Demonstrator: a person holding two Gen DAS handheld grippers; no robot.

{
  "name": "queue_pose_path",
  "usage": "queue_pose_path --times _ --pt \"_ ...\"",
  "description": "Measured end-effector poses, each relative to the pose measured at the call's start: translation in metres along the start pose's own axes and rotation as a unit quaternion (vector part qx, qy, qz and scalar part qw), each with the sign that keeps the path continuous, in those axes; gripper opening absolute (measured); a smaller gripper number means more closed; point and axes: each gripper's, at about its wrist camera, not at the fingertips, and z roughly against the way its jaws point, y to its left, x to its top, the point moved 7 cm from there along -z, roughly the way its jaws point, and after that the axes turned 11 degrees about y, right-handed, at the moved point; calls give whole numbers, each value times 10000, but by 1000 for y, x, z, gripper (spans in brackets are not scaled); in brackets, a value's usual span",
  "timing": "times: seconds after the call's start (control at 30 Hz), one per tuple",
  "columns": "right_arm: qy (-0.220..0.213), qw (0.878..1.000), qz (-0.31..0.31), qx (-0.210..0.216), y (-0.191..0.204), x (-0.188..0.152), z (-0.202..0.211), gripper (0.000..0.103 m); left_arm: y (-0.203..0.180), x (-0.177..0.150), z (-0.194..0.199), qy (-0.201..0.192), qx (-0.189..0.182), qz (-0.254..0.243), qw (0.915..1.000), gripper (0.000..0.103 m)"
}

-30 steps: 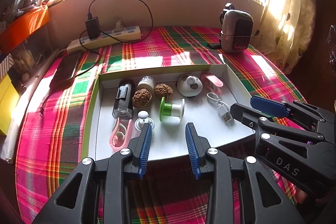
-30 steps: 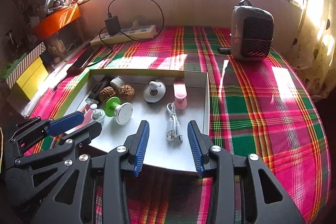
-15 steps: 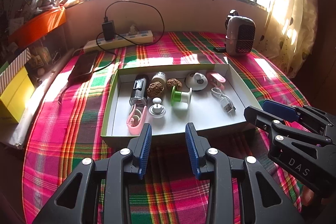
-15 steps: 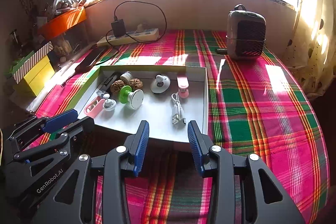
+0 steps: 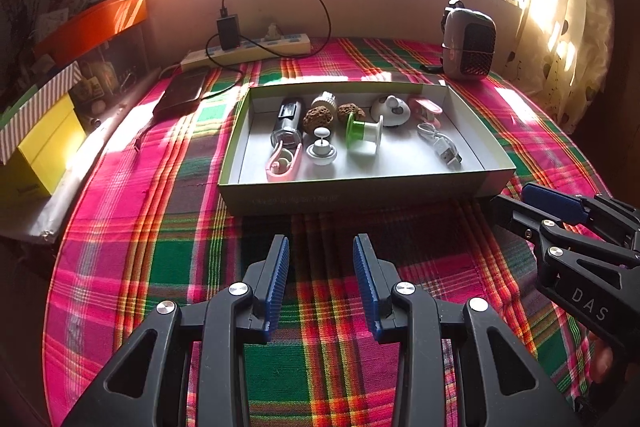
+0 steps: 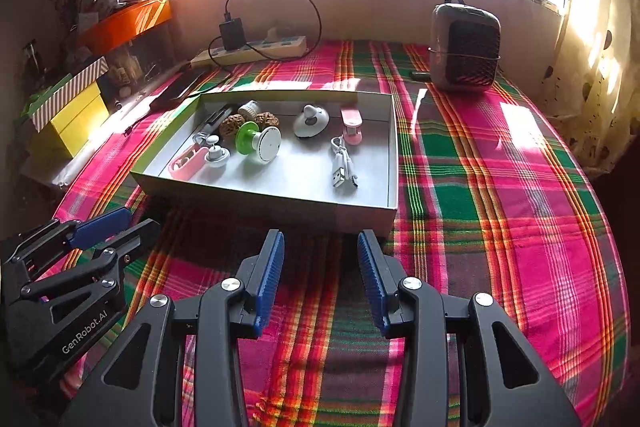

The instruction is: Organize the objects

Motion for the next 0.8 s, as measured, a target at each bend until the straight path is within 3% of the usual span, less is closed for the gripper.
queue_pose_path --times 0.53,0.63,0.8 --pt "505 9984 -213 -140 -9 -28 -20 41 1 -21 -19 333 57 52 9994 32" --pt "570 9979 -269 -157 -13 -31 -21 50 1 -20 -20 330 42 59 9994 32" --pt "690 9966 -250 -377 -22 -39 -13 50 1 -19 -21 316 -3 115 9994 32"
